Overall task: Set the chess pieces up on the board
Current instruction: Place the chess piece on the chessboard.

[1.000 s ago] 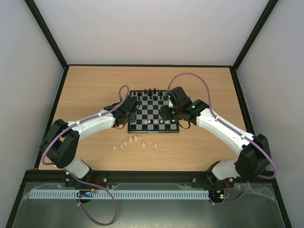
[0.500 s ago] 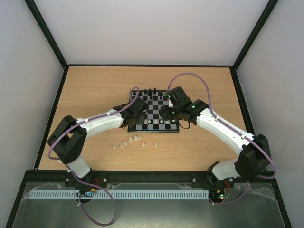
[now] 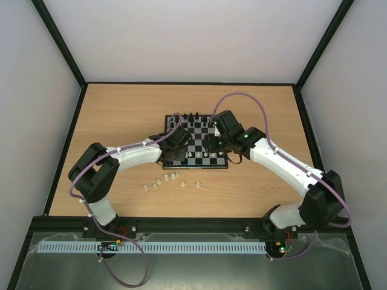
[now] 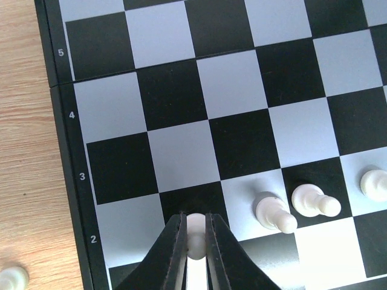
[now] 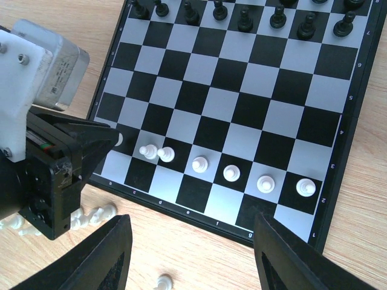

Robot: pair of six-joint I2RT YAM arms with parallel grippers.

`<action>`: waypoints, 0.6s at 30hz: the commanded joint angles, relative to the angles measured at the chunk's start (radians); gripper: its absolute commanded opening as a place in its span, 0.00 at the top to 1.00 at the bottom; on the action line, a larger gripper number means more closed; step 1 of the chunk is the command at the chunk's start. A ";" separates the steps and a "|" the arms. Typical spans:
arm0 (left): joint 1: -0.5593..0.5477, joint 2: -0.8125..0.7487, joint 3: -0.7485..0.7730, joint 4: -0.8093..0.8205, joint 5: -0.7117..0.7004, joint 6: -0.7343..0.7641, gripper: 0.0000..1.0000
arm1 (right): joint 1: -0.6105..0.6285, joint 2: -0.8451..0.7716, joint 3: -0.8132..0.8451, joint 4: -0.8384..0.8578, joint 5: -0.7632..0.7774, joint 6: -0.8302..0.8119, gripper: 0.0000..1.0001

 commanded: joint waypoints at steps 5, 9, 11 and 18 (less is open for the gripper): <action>-0.009 0.038 0.028 -0.007 -0.005 -0.009 0.91 | -0.003 0.000 -0.016 -0.008 -0.008 -0.009 0.44; -0.011 0.048 0.027 -0.007 -0.005 -0.010 0.88 | -0.003 0.000 -0.018 -0.008 -0.010 -0.010 0.44; -0.011 0.050 0.027 -0.006 -0.008 -0.011 0.85 | -0.003 0.000 -0.020 -0.006 -0.014 -0.010 0.44; -0.011 0.036 0.030 -0.002 -0.016 -0.014 0.77 | -0.003 -0.001 -0.020 -0.006 -0.016 -0.009 0.44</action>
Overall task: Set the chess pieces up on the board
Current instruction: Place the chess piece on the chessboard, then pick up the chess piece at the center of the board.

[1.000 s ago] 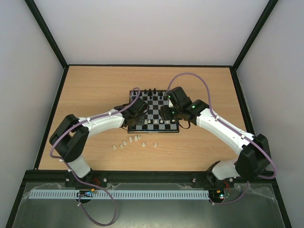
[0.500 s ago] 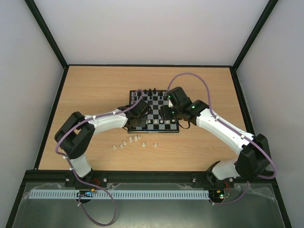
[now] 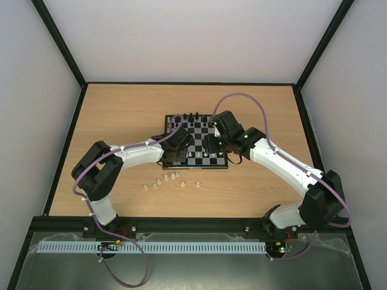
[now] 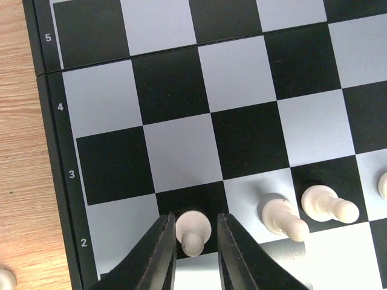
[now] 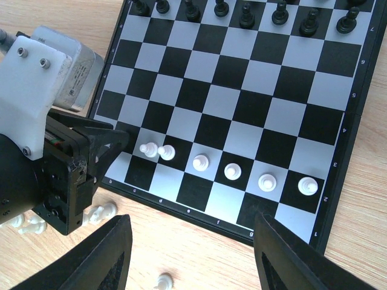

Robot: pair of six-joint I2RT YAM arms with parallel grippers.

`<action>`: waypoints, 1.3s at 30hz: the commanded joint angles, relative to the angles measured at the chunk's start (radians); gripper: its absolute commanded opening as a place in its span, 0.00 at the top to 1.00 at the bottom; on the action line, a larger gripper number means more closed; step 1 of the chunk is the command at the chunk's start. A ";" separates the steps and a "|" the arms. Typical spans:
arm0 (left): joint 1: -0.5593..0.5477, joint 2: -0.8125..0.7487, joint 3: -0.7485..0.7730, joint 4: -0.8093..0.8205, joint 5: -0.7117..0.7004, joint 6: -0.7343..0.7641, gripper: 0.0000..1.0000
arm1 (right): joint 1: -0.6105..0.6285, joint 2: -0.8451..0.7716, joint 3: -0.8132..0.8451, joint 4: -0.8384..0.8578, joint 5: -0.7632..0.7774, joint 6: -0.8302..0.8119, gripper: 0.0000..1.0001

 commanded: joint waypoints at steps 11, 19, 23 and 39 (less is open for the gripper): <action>0.003 -0.271 -0.058 -0.097 -0.159 -0.061 0.38 | -0.003 -0.010 -0.012 -0.011 -0.013 -0.010 0.40; 0.058 -0.430 -0.257 -0.130 -0.179 -0.159 0.00 | -0.003 -0.019 -0.017 -0.003 -0.021 -0.008 0.13; 0.104 -0.463 -0.337 -0.093 -0.152 -0.174 0.01 | -0.002 -0.016 -0.016 0.000 -0.032 -0.008 0.09; 0.139 -0.304 -0.338 0.052 -0.091 -0.109 0.55 | 0.003 -0.023 -0.018 -0.003 -0.031 -0.011 0.12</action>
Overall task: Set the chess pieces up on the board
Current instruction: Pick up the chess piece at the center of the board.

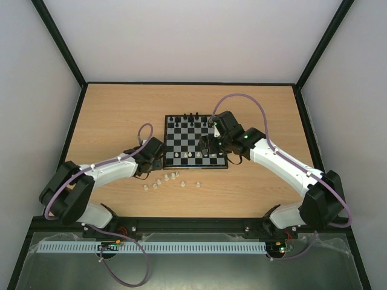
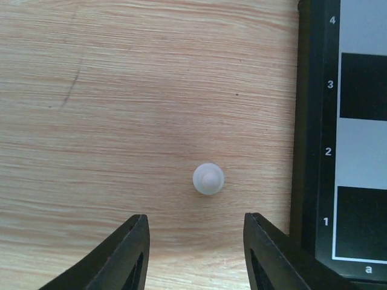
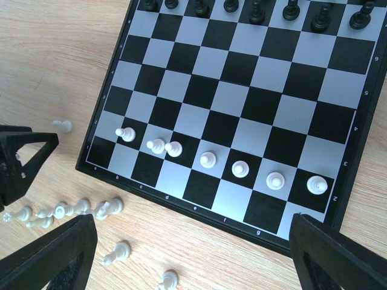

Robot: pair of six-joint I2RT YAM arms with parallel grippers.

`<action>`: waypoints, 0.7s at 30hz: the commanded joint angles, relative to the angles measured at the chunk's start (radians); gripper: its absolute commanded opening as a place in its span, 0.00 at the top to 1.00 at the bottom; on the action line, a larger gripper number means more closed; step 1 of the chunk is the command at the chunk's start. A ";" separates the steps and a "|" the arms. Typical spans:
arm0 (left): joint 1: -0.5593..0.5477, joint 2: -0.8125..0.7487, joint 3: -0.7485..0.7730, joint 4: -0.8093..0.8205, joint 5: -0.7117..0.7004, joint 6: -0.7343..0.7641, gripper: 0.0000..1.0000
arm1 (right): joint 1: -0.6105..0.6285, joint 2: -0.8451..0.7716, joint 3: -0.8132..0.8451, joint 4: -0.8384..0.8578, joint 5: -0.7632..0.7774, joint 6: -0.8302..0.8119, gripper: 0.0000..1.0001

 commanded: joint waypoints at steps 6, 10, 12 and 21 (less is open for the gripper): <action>0.023 0.071 0.043 0.058 -0.001 0.031 0.62 | 0.005 -0.026 -0.014 -0.009 -0.010 -0.009 0.13; 0.030 0.101 0.064 0.071 -0.003 0.048 0.67 | 0.004 -0.030 -0.017 -0.009 -0.009 -0.009 0.13; 0.035 0.115 0.072 0.075 -0.001 0.054 0.71 | 0.005 -0.029 -0.016 -0.010 -0.005 -0.009 0.14; 0.045 0.141 0.085 0.076 0.005 0.068 0.83 | 0.005 -0.029 -0.022 -0.008 -0.004 -0.008 0.14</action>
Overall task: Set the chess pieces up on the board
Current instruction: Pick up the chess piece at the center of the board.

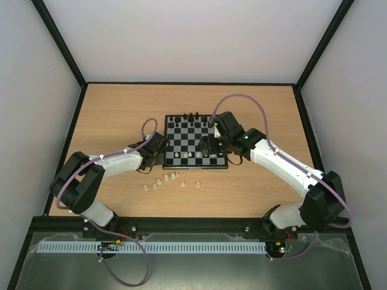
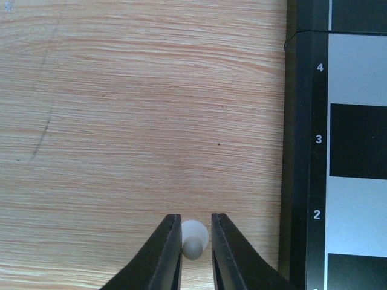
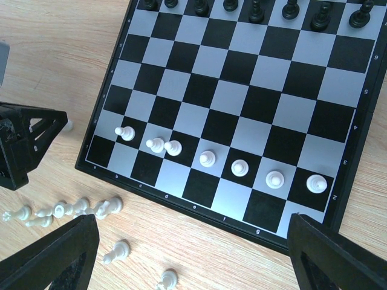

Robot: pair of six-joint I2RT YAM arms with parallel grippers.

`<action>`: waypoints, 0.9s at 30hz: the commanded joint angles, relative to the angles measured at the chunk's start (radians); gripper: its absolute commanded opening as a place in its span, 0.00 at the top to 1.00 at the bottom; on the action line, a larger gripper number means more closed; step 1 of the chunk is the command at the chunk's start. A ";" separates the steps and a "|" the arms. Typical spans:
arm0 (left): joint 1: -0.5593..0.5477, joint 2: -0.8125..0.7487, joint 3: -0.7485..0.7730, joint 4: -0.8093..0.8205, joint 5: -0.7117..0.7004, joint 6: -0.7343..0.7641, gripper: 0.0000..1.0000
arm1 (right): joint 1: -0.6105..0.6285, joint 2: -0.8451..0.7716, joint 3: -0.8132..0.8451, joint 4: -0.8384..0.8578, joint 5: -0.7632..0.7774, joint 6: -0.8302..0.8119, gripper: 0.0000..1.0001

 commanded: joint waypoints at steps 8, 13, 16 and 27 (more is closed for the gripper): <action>0.007 -0.007 -0.001 -0.014 0.000 0.009 0.89 | 0.003 -0.016 -0.016 -0.008 -0.006 -0.009 0.14; 0.007 -0.026 -0.006 -0.027 0.004 0.010 0.93 | 0.003 -0.013 -0.015 -0.007 -0.007 -0.009 0.14; 0.006 -0.056 0.018 -0.054 0.004 0.015 0.93 | 0.002 -0.013 -0.015 -0.009 -0.004 -0.008 0.14; -0.057 -0.093 0.149 -0.106 0.033 0.028 0.93 | 0.003 -0.015 -0.012 -0.012 0.000 -0.009 0.14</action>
